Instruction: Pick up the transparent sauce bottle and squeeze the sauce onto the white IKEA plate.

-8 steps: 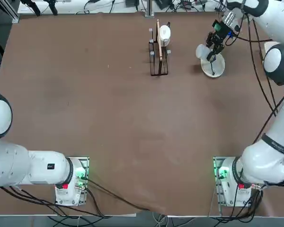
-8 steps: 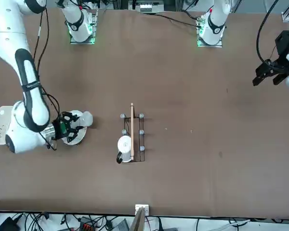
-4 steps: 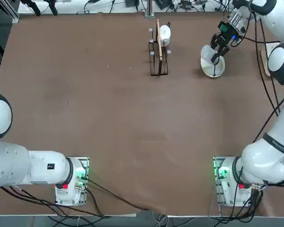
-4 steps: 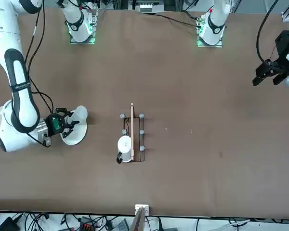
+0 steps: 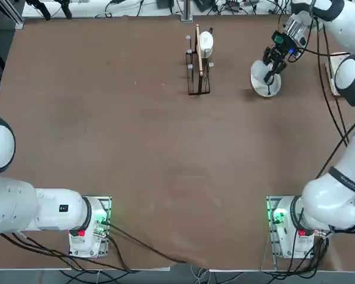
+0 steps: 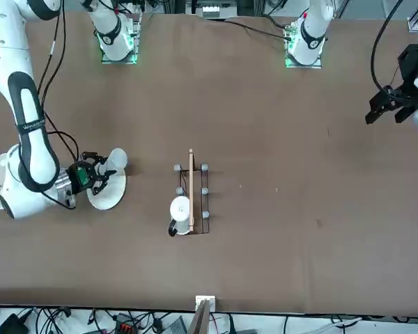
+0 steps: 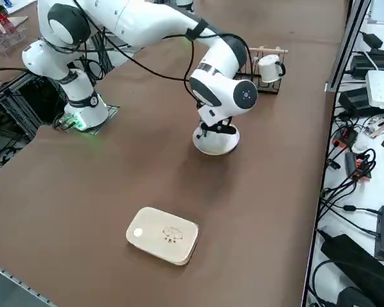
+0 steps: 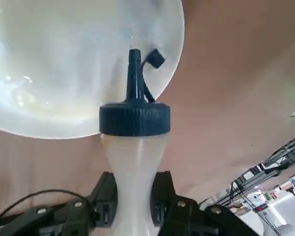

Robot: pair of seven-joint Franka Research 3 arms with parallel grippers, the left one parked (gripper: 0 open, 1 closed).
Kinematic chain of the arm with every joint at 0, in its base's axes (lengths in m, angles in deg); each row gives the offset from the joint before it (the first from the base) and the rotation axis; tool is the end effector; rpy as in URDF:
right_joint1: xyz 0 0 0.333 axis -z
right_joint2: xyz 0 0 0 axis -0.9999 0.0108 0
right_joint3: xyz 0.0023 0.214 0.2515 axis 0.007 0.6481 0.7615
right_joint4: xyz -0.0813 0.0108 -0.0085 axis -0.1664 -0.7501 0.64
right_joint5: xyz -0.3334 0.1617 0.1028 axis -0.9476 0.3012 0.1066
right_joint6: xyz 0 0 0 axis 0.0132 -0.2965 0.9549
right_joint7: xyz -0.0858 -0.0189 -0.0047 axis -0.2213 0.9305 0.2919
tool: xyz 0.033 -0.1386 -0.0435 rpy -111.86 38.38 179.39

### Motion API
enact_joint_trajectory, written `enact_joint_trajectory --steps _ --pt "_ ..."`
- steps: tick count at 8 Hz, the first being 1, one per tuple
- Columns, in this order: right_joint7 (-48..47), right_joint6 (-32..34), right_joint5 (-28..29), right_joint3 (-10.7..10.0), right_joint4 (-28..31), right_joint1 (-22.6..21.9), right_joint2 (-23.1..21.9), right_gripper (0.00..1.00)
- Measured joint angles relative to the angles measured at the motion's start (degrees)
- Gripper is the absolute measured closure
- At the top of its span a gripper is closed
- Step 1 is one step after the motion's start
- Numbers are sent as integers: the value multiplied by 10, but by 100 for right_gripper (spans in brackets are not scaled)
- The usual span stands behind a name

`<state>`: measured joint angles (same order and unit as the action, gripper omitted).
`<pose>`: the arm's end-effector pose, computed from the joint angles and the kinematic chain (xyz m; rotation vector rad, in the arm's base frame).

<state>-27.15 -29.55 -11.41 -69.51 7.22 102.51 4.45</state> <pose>0.6317 0.0211 0.2057 -2.2152 1.6619 1.2178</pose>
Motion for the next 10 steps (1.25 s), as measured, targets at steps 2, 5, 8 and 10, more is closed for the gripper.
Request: enact_joint_trajectory --steps 2,5,8,10 --pt "0 -2 8 7 10 -5 0 63" --pt "-1 -23 21 25 24 -11 0 63" --pt "-15 -65 38 43 36 -17 -1 63" --pt "-20 -92 54 43 36 -16 -2 63"
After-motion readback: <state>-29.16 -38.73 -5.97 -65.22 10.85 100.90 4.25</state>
